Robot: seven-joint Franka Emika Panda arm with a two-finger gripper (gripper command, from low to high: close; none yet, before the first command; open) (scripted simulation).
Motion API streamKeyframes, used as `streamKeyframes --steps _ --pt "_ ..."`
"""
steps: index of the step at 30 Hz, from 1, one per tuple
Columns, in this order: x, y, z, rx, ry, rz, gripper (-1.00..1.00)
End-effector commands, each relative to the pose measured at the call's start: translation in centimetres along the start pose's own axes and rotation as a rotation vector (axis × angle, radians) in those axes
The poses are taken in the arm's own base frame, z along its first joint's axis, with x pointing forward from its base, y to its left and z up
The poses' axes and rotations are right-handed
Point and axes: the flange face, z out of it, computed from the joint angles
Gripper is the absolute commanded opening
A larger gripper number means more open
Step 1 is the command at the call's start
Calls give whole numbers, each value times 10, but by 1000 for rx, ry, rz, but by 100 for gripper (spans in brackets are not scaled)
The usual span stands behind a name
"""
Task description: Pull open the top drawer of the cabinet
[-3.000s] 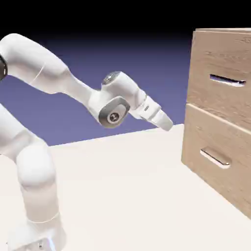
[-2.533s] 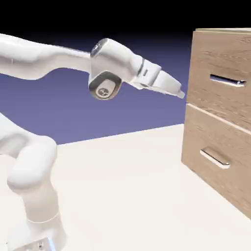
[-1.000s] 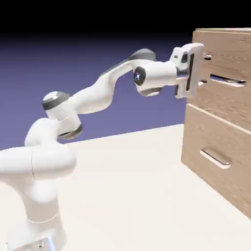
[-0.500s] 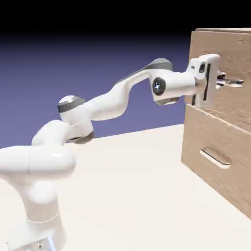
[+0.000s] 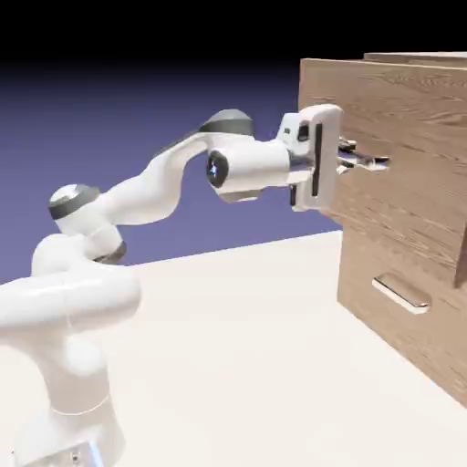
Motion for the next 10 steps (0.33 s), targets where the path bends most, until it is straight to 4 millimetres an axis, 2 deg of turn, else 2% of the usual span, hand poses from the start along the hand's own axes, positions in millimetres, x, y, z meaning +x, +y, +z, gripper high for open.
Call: streamKeyframes --steps 1,5,6,7,8,10 --pt "0 0 -13 -1 2 0 -100" --pt "0 0 -67 -2 2 0 -100" --pt "0 0 -74 -2 2 0 -100" --pt "0 0 -74 -2 2 0 100" --pt "0 0 -74 -2 2 0 100" --pt "2 0 -96 -4 3 -2 100"
